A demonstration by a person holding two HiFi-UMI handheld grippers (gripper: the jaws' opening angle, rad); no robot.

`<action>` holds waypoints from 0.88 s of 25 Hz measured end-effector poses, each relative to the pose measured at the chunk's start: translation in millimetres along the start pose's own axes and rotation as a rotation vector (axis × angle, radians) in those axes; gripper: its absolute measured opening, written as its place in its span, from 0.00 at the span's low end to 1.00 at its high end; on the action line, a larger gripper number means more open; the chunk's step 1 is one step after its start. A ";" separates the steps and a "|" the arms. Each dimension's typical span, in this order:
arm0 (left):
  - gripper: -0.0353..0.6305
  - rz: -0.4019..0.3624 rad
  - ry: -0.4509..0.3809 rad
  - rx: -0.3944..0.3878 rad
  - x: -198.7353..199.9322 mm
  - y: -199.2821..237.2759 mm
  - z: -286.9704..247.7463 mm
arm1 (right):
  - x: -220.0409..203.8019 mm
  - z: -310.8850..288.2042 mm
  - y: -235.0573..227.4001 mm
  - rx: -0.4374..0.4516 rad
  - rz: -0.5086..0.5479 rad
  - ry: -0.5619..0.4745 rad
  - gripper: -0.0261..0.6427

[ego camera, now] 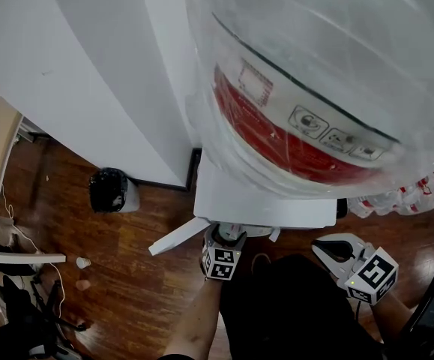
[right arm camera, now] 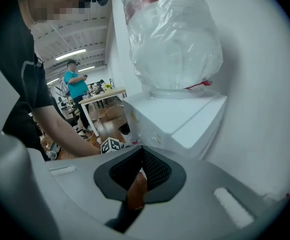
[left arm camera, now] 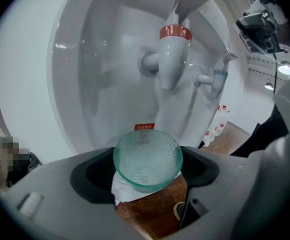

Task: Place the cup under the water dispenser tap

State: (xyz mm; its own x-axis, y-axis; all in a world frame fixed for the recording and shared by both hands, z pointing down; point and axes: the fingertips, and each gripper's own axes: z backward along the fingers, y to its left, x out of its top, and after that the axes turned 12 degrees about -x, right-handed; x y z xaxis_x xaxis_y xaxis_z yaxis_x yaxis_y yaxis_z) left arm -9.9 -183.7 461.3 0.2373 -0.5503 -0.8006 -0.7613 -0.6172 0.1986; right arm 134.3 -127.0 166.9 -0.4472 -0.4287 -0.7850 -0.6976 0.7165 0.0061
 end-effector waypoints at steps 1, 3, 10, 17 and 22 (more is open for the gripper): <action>0.63 -0.007 0.001 -0.005 -1.3 0.2 -1.6 | -0.4 -1.5 -0.3 -0.003 0.003 0.002 0.04; 0.63 -0.019 0.007 -0.012 -3.4 -0.6 -2.7 | 1.6 -2.6 2.1 0.000 0.015 0.002 0.04; 0.67 0.003 -0.011 -0.074 -5.8 -1.7 -18.8 | 2.6 -16.8 5.2 0.025 0.025 0.006 0.06; 0.74 -0.004 0.057 -0.026 -17.3 -1.2 -8.0 | 4.2 -5.3 7.5 0.020 0.010 0.020 0.08; 0.71 0.020 0.076 -0.003 -7.5 -12.9 23.1 | 9.4 10.4 18.7 0.049 -0.010 0.049 0.08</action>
State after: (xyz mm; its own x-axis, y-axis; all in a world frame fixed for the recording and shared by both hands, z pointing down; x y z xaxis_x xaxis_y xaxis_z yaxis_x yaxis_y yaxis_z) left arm -15.8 -158.6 451.7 0.2674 -0.6038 -0.7510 -0.7645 -0.6073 0.2161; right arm 122.9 -111.9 153.2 -0.4681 -0.4612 -0.7538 -0.6741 0.7379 -0.0329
